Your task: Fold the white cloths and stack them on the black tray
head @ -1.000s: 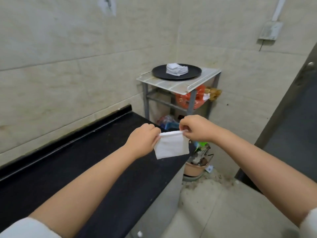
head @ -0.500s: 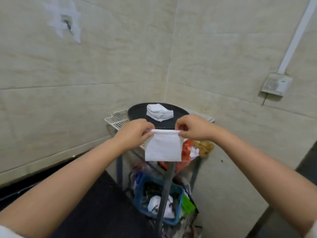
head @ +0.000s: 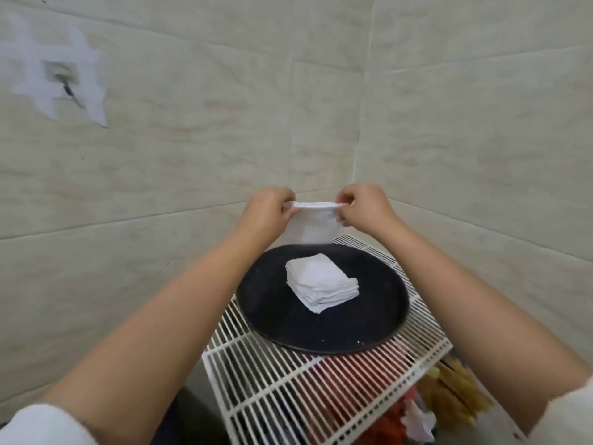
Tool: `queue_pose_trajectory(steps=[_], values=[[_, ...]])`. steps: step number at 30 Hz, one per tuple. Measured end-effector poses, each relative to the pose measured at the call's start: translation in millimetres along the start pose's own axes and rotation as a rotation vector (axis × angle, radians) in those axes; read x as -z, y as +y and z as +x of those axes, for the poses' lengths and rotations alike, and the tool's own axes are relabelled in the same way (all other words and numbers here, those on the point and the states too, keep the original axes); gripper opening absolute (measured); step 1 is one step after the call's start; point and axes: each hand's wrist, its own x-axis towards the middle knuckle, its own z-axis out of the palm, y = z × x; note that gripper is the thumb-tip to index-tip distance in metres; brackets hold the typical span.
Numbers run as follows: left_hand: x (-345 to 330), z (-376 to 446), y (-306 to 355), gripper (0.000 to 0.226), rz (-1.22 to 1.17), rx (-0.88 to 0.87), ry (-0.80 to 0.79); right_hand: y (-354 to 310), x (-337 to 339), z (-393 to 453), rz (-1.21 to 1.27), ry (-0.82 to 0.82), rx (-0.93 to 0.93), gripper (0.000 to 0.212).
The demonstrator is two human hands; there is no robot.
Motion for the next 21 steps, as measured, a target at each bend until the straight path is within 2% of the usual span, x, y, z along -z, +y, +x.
queue_pose_trajectory(steps=[2,4,8,12,18,21], values=[[-21,6,-2,0.02,0.001,0.036,0.044,23,-17,16,-0.04,0.029,0.079,0.02],[-44,1,-4,0.02,-0.012,0.093,0.035,47,-31,22,-0.081,-0.035,0.173,0.021],[-87,-21,-1,0.021,0.058,0.141,-0.11,98,-54,13,-0.075,-0.204,0.314,0.022],[-112,-41,14,0.024,0.18,0.163,-0.187,138,-69,-2,-0.072,-0.371,0.382,0.023],[-118,-51,25,0.03,0.362,0.23,-0.228,150,-72,-3,0.001,-0.473,0.444,0.024],[-123,-56,29,0.032,0.446,0.242,-0.297,152,-75,-7,-0.06,-0.522,0.471,0.025]])
